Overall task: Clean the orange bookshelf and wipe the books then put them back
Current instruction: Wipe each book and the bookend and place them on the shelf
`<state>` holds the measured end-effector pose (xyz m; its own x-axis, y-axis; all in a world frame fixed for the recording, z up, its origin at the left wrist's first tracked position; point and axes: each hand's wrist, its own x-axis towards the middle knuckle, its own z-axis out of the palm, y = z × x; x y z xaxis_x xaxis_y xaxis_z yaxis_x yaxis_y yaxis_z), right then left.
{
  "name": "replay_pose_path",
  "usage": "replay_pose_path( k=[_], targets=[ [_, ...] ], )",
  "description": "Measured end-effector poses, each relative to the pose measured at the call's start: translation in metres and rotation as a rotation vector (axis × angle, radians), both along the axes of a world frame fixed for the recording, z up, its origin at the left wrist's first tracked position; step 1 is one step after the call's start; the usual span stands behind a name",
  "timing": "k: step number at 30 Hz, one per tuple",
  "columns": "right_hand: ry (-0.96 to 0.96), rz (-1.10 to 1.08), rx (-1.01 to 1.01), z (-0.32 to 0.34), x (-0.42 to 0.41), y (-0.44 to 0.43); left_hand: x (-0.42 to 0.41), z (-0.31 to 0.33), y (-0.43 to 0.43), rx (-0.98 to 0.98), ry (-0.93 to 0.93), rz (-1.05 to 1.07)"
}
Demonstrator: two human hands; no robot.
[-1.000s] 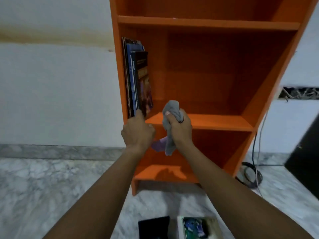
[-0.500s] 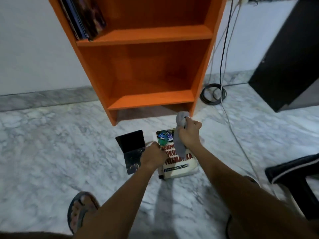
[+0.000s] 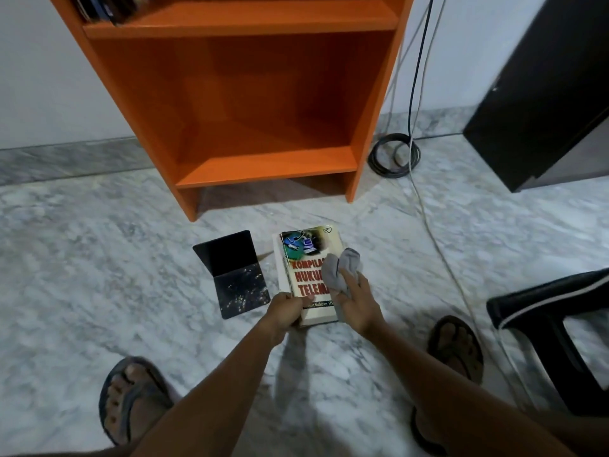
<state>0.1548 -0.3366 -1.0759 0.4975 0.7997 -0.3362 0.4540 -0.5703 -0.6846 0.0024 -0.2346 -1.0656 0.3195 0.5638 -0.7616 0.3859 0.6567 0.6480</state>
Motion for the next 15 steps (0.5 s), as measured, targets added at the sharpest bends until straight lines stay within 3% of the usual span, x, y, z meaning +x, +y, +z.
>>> replay_pose_path(
  k=[5, 10, 15],
  targets=[
    [-0.195, 0.179, -0.111, 0.012, -0.013, -0.004, 0.002, 0.023, -0.006, -0.085, -0.277, 0.069],
    [-0.046, 0.222, 0.253, 0.051, -0.032, 0.028, -0.013, 0.072, 0.003, 0.019, -0.448, -0.084],
    [-0.183, 0.17, 0.484, 0.104, -0.023, 0.086, -0.02, 0.117, 0.005, 0.098, -0.477, -0.228]
  ],
)
